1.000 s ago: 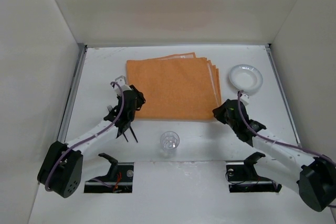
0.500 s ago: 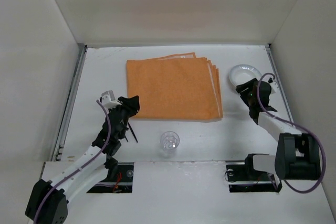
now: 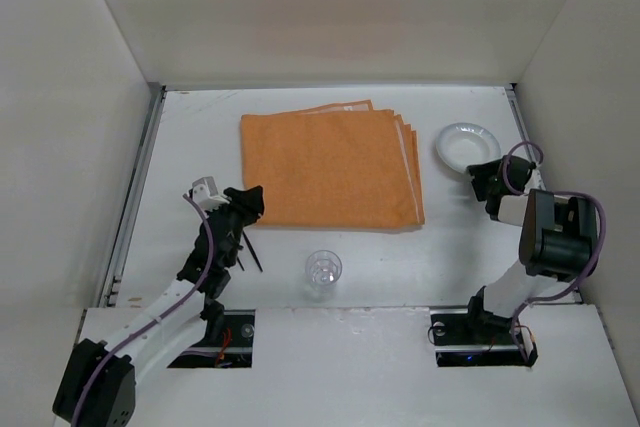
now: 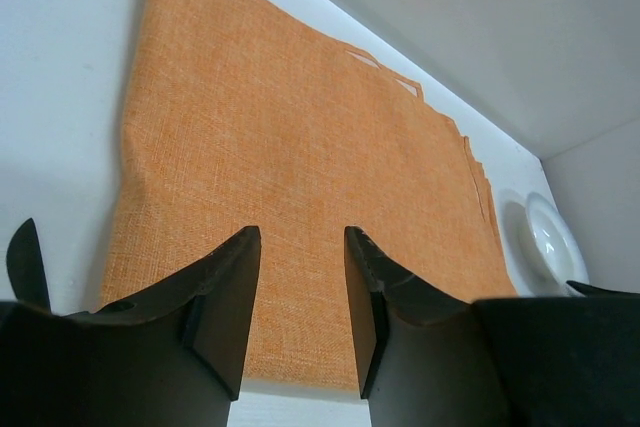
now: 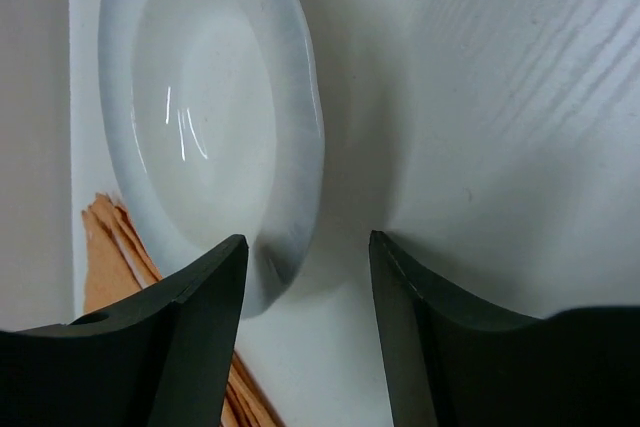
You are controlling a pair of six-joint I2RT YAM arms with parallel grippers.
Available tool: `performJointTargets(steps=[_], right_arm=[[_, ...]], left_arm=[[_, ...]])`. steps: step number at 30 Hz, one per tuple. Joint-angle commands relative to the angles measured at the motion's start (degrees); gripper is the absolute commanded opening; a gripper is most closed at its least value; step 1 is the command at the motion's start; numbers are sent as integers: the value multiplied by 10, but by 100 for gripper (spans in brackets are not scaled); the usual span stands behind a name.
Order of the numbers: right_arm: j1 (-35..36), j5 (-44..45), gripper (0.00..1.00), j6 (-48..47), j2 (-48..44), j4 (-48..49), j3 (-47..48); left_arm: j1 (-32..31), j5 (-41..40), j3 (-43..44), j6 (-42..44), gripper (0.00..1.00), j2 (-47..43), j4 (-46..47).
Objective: Set the dinner table for one person
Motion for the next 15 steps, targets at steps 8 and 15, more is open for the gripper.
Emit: performJointTargets(steps=[8,15], right_arm=[[-33,-68,36,91,99,188,22],[-56,-99,15,125,76,315,-15]], left_arm=[[16,-7,-12,-7,40,26,61],[20,-12,-15,-5,42,31,66]])
